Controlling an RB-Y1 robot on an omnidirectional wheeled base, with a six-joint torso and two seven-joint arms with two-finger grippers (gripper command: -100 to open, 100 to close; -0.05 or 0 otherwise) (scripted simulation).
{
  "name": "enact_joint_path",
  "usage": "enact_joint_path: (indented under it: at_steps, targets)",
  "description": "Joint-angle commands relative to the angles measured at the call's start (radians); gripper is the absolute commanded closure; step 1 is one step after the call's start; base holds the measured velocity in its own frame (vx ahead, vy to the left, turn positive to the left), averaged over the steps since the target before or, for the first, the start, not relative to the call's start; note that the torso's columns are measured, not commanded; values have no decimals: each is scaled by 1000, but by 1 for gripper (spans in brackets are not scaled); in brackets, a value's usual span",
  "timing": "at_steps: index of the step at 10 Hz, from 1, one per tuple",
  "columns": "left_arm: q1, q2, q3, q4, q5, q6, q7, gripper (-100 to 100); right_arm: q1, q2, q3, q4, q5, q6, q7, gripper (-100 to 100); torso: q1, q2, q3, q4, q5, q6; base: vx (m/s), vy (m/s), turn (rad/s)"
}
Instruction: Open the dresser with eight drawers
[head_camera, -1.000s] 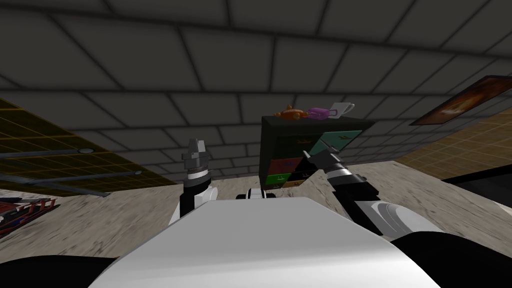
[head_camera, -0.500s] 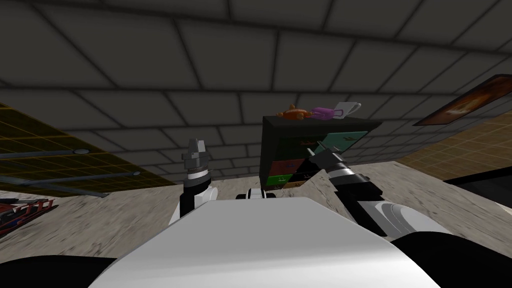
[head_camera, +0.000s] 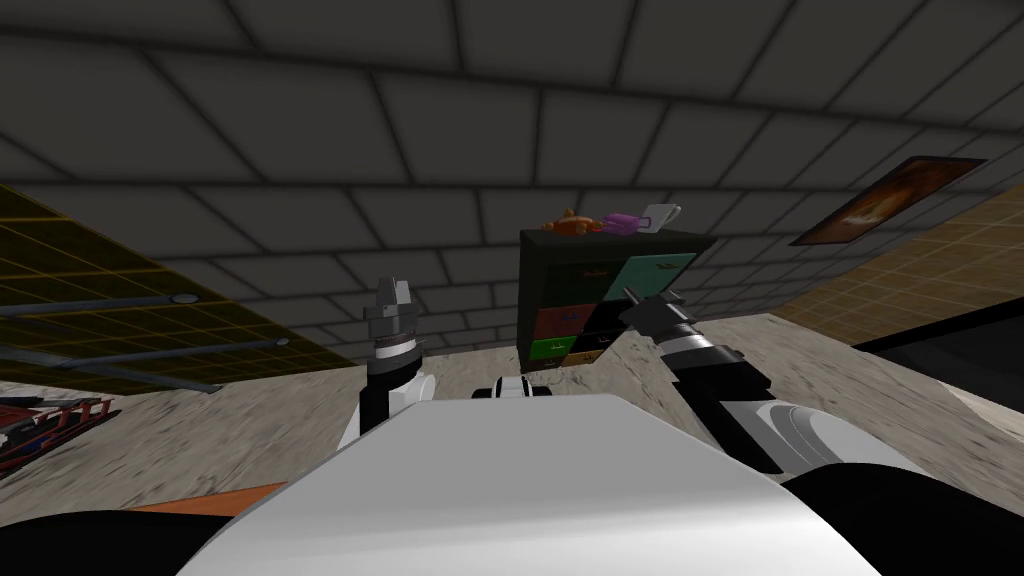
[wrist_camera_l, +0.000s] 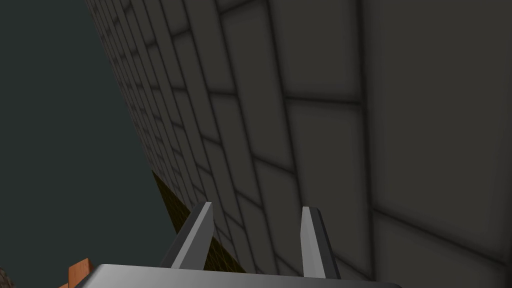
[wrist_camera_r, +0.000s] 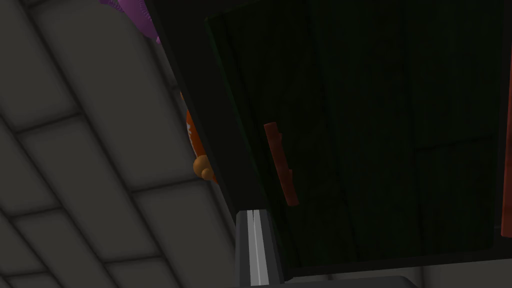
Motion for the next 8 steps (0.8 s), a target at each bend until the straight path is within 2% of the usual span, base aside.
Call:
enact_joint_path:
  at_steps: [1, 6, 8]
  targets:
    - [0, 0, 0, 0, 0, 0, 0, 0, -2, 1, 0, 30, -2, -1, -3, -100, -1, -7, -4, -2, 0, 0, -22, 3, 2]
    - [1, 0, 0, 0, 0, 0, 0, 0, -22, 13, 7, 129, -11, -4, -18, -100, -1, 0, 0, 0, 0, 0, 18, 4, 8]
    - [0, 0, 0, 0, 0, 0, 0, 0, -61, 36, 19, 153, -21, -12, -38, -100, -1, -1, 0, 0, 0, 0, 62, 26, 59]
